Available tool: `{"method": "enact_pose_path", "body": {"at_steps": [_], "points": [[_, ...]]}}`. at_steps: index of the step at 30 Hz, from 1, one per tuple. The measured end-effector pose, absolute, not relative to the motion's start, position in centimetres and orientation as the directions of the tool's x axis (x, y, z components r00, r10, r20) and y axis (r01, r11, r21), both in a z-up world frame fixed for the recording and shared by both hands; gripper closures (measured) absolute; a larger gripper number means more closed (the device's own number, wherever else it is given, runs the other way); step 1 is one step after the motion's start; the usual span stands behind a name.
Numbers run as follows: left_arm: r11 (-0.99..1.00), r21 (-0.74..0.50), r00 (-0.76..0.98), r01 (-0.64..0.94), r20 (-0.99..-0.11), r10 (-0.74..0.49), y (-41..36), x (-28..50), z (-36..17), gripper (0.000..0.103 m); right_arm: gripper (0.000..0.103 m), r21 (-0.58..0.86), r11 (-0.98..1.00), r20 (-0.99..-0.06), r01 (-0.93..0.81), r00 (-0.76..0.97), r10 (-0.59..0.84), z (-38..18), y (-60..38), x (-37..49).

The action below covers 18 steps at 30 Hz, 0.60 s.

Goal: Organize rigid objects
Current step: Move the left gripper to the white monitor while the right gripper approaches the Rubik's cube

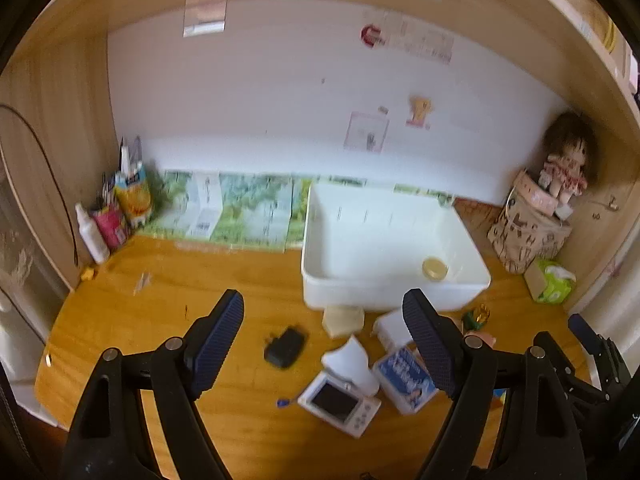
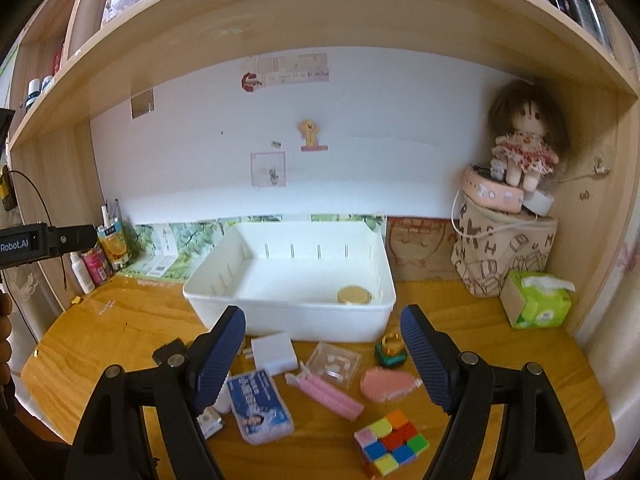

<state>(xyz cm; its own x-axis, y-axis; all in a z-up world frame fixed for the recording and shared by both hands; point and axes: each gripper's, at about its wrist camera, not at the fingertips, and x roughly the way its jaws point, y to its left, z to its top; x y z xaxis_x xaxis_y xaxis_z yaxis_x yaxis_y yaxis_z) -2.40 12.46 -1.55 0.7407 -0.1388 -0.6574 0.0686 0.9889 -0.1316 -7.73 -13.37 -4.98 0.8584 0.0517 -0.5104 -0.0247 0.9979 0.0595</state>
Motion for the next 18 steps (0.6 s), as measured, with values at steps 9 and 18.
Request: {"method": "enact_pose_path", "body": {"at_steps": [9,18], "points": [[0.993,-0.117,0.628,0.012,-0.772,-0.099,12.1,-2.9,-4.6,0.019,0.022,0.057,0.998,-0.574,-0.004,0.818,0.036,-6.6,-14.1,-9.6],[0.991,-0.133,0.488,-0.029,-0.867,-0.102,11.4,-2.5,-7.9,0.019,0.022,0.061,0.998,-0.632,0.011,0.774,0.03,-8.0,-15.5,-10.1]]}}
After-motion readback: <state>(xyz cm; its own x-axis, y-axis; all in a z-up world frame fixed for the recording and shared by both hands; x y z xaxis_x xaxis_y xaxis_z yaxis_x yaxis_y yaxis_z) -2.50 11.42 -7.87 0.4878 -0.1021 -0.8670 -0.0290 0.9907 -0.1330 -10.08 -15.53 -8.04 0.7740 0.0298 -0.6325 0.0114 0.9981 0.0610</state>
